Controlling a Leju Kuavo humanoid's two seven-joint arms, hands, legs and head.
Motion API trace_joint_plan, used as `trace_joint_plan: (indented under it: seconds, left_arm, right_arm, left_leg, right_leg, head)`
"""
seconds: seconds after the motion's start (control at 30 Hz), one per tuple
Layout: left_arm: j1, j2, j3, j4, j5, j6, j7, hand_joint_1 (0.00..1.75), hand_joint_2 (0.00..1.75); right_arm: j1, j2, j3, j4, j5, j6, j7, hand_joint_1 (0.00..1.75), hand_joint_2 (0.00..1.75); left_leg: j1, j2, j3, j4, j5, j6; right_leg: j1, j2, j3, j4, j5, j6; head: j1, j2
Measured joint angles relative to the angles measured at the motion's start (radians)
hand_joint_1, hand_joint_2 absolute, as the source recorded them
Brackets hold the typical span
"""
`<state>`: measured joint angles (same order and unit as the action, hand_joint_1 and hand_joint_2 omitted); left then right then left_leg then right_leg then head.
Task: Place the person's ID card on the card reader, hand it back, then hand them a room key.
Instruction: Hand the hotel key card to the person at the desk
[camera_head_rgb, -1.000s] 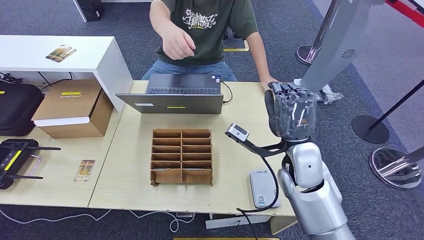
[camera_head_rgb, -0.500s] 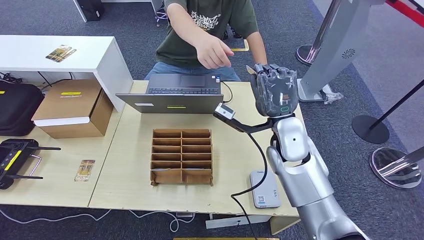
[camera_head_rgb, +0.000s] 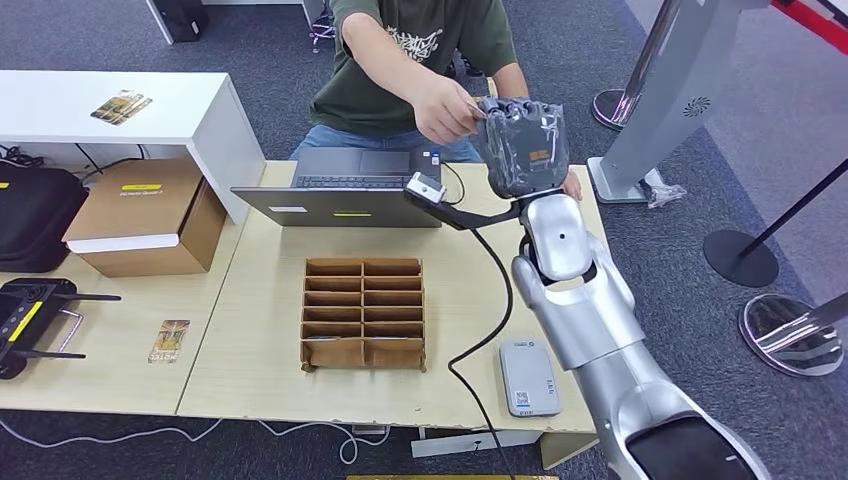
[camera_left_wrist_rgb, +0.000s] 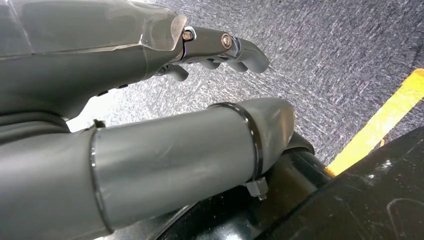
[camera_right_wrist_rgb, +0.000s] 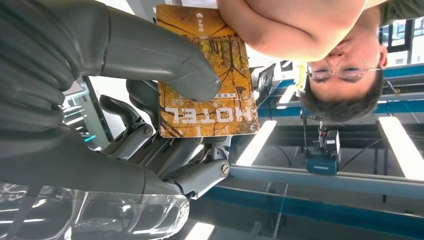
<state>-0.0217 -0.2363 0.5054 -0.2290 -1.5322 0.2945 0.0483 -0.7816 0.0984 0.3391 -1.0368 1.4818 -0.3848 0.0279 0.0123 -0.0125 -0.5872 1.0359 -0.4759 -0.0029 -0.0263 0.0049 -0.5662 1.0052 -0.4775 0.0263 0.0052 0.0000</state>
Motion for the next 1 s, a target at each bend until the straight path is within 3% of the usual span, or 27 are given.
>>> trace_joint_plan:
  seconds: [0.4,1.0]
  left_arm:
    - [-0.001,-0.001,-0.011,0.002,-0.007,-0.001,0.003,0.0,0.0]
    - [-0.002,-0.001,-0.023,0.002,-0.008,-0.001,0.009,0.0,0.0]
  right_arm:
    - [-0.045,0.029,0.011,0.098,-0.001,-0.018,-0.001,1.75,1.75]
    - [-0.05,0.031,0.013,0.11,0.002,-0.005,0.001,1.73,1.75]
  left_leg:
    - [0.0,0.0,0.0,0.0,0.0,0.0]
    - [0.0,-0.001,0.0,0.0,0.0,0.0]
  right_leg:
    - [0.0,0.0,0.0,0.0,0.0,0.0]
    - [0.0,0.0,0.0,0.0,0.0,0.0]
  head:
    - [0.0,0.0]
    - [0.0,0.0]
